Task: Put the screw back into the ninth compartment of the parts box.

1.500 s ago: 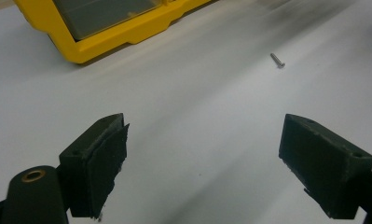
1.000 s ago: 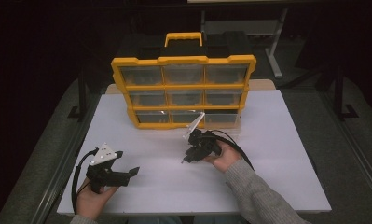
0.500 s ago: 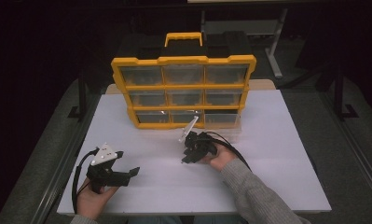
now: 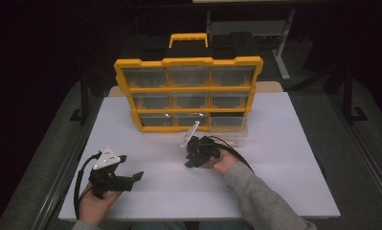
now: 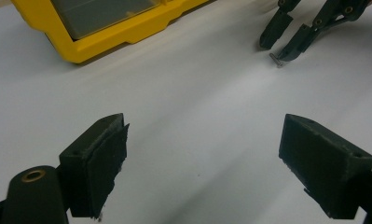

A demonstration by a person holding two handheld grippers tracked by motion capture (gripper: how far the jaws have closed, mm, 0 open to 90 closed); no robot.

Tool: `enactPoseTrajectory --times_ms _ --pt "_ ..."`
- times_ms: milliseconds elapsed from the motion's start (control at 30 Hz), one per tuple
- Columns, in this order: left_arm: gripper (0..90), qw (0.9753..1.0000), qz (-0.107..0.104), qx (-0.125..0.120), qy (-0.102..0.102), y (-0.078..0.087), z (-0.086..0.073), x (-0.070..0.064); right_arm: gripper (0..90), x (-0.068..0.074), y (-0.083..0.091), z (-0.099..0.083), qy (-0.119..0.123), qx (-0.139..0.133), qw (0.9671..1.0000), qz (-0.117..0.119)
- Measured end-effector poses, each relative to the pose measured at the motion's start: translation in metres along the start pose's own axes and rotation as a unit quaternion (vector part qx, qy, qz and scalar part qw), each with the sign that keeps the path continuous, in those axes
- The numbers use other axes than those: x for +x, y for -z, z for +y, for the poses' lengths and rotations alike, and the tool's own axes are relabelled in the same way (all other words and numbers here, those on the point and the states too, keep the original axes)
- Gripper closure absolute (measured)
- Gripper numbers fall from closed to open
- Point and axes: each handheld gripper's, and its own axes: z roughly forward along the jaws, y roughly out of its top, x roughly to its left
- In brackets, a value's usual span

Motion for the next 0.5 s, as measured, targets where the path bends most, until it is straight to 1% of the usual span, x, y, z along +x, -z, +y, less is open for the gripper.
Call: enactPoseTrajectory --times_ms 33,67,100,133,167,200,233,267,367,400,433,500 --pt "14.7 1.0000 0.000 0.000 0.000 -0.0001 0.0000 -0.0001 64.8 0.0020 0.0000 0.0009 -0.013 0.012 0.9998 -0.004" --pt "14.7 1.0000 0.001 0.000 -0.002 -0.0001 0.0002 0.0000 65.1 -0.0003 -0.0019 0.0014 0.001 0.003 1.0000 -0.004" --pt "14.7 1.0000 0.001 0.000 -0.002 -0.0001 0.0002 0.0000 65.4 -0.0006 -0.0022 0.0019 0.000 0.002 1.0000 -0.002" --pt "14.7 1.0000 0.001 0.003 -0.008 0.0003 0.0003 0.0006 65.4 -0.0006 -0.0022 0.0019 0.000 0.002 1.0000 -0.002" --pt "14.7 1.0000 0.001 0.003 -0.008 0.0002 0.0004 0.0005 65.4 0.0013 -0.0009 0.0024 -0.020 0.015 0.9997 -0.003" --pt "14.7 1.0000 0.001 0.003 -0.007 0.0003 0.0004 0.0005 65.6 -0.0020 -0.0025 0.0033 0.001 0.004 1.0000 -0.003" --pt "14.7 1.0000 0.000 0.003 -0.007 0.0004 0.0005 0.0005 65.7 -0.0020 -0.0024 0.0039 -0.003 0.007 1.0000 -0.003" --pt "14.7 1.0000 0.000 0.003 -0.007 0.0005 0.0005 0.0005 65.6 -0.0023 -0.0024 0.0049 -0.001 0.009 0.9999 -0.005" --pt "14.7 1.0000 0.000 0.003 -0.007 0.0005 0.0004 0.0004 65.6 -0.0031 -0.0036 0.0072 0.001 0.008 1.0000 0.000" --pt "14.7 1.0000 0.000 0.003 -0.007 0.0004 0.0004 0.0004 65.9 -0.0039 -0.0039 0.0080 0.007 0.004 1.0000 0.002" --pt "14.7 1.0000 0.000 0.003 -0.007 0.0003 0.0004 0.0005 66.2 -0.0030 -0.0039 0.0089 0.004 0.006 1.0000 0.006" --pt "14.7 1.0000 -0.001 0.003 -0.005 -0.0008 -0.0001 0.0004 67.0 -0.0021 -0.0048 0.0108 0.011 0.009 0.9999 0.004"
